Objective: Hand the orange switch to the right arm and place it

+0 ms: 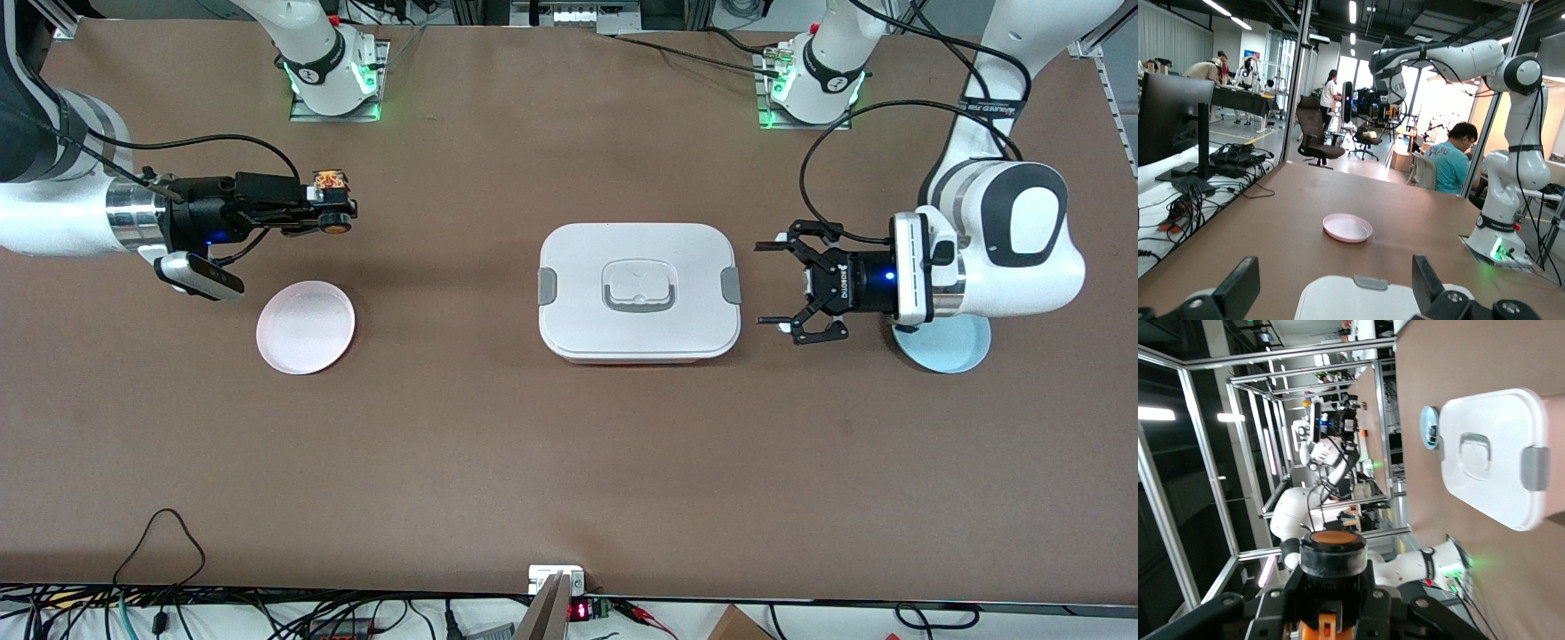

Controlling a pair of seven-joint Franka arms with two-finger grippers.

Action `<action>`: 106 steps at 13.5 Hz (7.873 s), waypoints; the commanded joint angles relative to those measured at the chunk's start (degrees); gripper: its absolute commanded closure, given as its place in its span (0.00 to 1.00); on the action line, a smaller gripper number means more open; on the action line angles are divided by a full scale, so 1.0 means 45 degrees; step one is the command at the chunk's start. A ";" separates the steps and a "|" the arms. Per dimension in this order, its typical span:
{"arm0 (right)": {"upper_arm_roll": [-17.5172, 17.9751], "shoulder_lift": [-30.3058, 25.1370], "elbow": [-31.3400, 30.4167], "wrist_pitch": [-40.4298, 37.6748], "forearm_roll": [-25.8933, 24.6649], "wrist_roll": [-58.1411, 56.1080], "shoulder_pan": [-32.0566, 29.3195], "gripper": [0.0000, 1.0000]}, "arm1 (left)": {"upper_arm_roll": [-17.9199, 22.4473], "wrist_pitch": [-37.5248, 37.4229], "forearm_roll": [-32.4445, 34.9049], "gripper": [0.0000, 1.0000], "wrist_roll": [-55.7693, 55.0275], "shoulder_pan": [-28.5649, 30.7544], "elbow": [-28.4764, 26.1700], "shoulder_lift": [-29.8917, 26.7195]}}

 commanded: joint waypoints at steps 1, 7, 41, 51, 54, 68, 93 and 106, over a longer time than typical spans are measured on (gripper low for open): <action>0.0034 -0.0128 0.0366 -0.0060 -0.2344 -0.0112 -0.0150 1.00 | 0.0385 -0.0167 0.0797 0.00 0.0557 0.0141 -0.0291 -0.0351; -0.0748 -0.0069 0.1833 0.1340 -0.9961 0.0063 -0.0150 1.00 | 0.1089 -0.0089 0.5365 0.00 -0.1957 0.0239 -0.0271 -0.0371; -0.0670 0.2095 -0.3030 1.2945 -1.4645 0.0891 0.0983 1.00 | -0.0024 -0.2336 1.8300 0.00 -2.5675 -0.0620 0.4123 -0.1660; -0.0436 0.3836 -0.2679 1.4862 -1.4563 0.0532 0.1061 0.98 | 0.0094 -0.0753 1.8242 0.00 -2.5831 -0.0269 0.4592 -0.1718; -0.0436 0.3857 -0.2659 1.4862 -1.4563 0.0591 0.1061 0.95 | 0.0035 -0.0753 1.8144 0.00 -2.5713 -0.0230 0.4204 -0.2243; -0.0436 0.3605 -0.2600 1.4726 -1.3840 0.0591 0.1276 0.00 | -0.0043 -0.1085 1.8223 0.00 -2.5029 0.0296 0.2777 -0.3652; -0.1219 -0.1785 0.4513 0.0543 -1.7101 0.2231 0.1567 0.00 | -0.0297 0.0369 1.8066 0.00 -2.5146 0.0220 0.0582 -0.5628; -0.1159 -0.1260 0.4587 0.1424 -1.6867 0.3480 0.1568 0.00 | -0.0258 -0.1749 1.8066 0.00 -2.5205 0.0376 0.2776 -0.4218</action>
